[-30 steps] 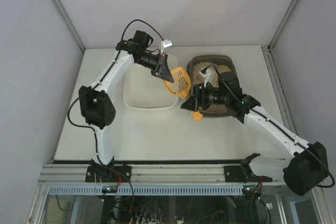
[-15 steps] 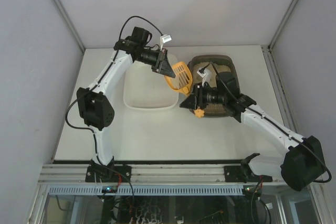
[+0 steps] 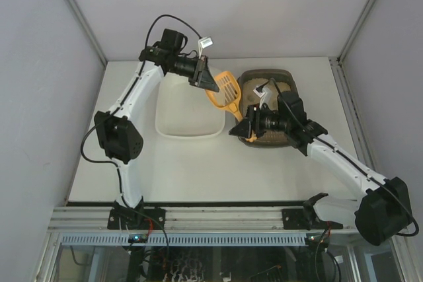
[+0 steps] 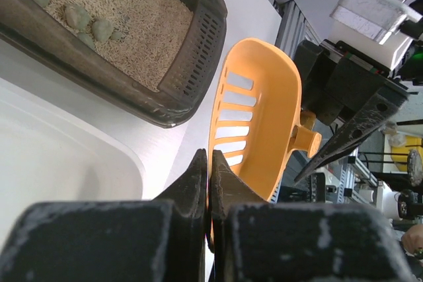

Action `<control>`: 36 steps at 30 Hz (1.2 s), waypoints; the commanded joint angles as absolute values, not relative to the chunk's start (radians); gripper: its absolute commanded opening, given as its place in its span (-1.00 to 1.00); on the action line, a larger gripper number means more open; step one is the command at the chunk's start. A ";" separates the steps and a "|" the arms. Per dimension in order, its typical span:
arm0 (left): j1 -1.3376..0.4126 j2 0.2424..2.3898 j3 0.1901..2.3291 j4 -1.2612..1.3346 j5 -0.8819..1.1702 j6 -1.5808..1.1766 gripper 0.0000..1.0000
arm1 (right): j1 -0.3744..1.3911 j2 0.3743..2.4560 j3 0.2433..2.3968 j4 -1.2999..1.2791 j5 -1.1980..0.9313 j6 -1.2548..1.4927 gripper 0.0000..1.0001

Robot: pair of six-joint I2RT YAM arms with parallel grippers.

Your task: Clean the litter box

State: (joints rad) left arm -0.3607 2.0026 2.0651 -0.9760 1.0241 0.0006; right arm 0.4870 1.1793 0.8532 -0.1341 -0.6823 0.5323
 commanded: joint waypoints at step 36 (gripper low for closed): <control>-0.355 1.966 2.080 -0.937 1.068 -0.027 -0.96 | 0.475 1.128 0.861 -0.080 -0.631 0.615 0.10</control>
